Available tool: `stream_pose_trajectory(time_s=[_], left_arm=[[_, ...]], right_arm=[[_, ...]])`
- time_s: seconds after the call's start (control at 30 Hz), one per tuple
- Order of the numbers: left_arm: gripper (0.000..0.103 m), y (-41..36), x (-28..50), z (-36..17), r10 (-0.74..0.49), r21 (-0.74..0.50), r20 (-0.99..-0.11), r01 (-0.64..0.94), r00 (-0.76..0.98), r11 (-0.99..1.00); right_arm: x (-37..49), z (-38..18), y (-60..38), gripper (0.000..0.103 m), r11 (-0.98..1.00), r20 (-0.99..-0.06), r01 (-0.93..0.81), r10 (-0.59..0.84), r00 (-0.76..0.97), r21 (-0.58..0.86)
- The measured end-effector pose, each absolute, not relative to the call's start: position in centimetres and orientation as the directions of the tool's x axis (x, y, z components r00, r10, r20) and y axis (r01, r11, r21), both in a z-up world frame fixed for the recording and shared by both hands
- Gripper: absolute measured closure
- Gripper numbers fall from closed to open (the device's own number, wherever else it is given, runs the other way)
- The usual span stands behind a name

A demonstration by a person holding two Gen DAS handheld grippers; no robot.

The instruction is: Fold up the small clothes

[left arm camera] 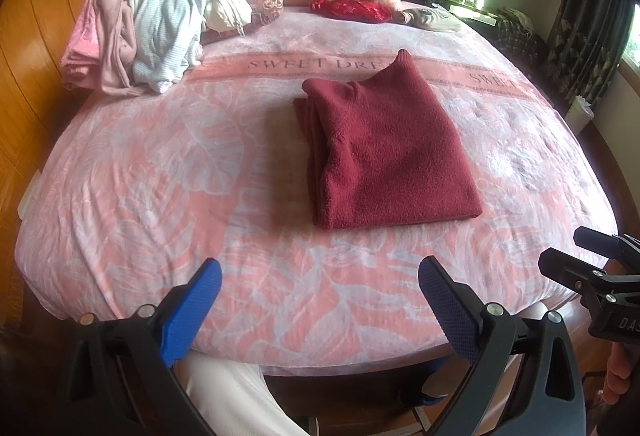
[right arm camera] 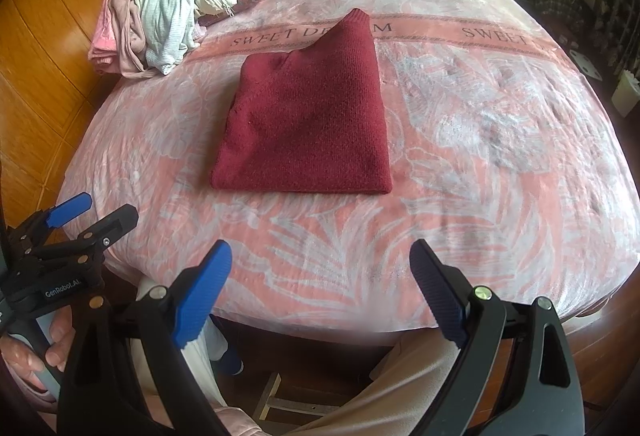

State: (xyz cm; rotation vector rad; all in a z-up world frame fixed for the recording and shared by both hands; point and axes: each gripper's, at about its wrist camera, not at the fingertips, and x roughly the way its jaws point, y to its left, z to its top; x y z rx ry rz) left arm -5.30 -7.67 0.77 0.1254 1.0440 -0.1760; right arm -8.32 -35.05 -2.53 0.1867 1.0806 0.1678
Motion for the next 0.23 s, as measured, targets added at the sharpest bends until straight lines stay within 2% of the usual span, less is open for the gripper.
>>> stream_pose_trajectory(time_s=[0.23], left_arm=[[0.004,-7.37,-5.17,0.25,-0.083,0.024,-0.869,0.209,0.488,0.978]], right_arm=[[-8.26,-2.58,-34.97,0.013,0.972,-0.857,-0.046,0.227,0.463,0.232]])
